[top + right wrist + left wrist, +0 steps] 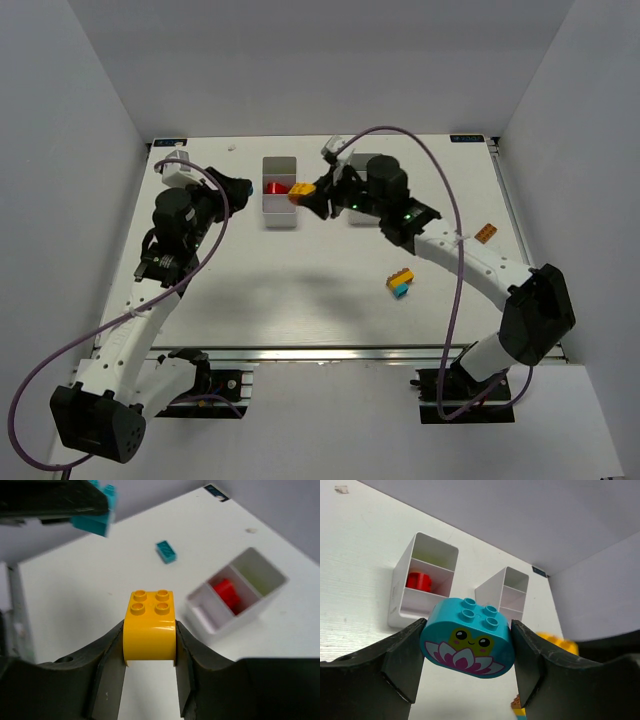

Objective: Sort the legos into containers by color

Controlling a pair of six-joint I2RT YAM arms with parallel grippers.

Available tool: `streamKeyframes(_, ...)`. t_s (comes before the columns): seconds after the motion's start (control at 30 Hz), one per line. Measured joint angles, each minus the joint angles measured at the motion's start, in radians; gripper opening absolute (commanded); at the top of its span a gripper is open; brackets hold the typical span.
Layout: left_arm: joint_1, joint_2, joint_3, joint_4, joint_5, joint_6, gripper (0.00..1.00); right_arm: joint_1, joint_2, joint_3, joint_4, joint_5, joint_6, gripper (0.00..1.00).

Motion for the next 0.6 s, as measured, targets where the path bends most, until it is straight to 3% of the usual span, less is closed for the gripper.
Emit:
streamKeyframes(0.27, 0.0, 0.023, 0.021, -0.08, 0.038, 0.093, 0.0, -0.259, -0.001, 0.027, -0.232, -0.212, -0.401, 0.0)
streamKeyframes(0.6, 0.0, 0.034, 0.054, -0.145, 0.099, 0.176, 0.0, -0.281, 0.136, 0.126, -0.325, -0.263, -0.66, 0.0)
